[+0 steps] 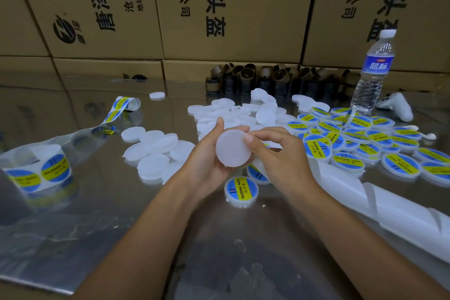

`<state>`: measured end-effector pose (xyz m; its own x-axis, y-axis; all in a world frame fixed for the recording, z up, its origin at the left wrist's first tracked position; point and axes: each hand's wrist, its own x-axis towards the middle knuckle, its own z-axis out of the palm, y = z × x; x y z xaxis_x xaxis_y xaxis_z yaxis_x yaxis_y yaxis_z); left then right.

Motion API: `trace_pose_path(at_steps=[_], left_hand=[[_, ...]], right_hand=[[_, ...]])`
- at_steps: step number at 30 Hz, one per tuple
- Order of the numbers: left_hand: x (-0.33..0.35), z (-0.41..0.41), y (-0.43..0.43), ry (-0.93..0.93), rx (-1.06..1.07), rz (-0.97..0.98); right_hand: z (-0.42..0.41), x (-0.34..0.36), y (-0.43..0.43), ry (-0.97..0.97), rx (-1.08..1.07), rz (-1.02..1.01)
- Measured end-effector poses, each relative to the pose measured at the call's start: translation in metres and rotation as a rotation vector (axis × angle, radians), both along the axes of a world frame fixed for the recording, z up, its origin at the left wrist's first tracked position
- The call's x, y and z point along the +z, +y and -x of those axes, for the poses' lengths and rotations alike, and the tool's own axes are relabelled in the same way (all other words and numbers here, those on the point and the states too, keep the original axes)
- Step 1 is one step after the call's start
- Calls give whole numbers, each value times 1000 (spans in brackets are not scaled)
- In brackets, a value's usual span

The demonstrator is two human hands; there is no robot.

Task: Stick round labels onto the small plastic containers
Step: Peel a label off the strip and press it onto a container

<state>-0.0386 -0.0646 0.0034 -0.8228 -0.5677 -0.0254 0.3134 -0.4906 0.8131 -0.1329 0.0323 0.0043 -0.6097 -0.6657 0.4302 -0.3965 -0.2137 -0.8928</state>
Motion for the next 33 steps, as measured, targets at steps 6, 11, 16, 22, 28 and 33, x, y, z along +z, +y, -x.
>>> trace_pose_path(at_steps=[6, 11, 16, 22, 28, 33], left_hand=[[-2, 0, 3, 47, -50, 171], [-4, 0, -2, 66, 103, 160], [-6, 0, -5, -3, 243, 109], [-5, 1, -3, -101, 259, 82], [-4, 0, -3, -156, 314, 94], [-7, 2, -2, -232, 307, 174]], right_hand=[[2, -4, -1, 66, -86, 7], [11, -13, -5, 259, -238, -28], [25, -25, -5, 443, -239, -302], [28, -16, -5, 212, -248, -153], [33, -7, -3, 36, -243, -57], [35, 0, -1, -102, -263, 90]])
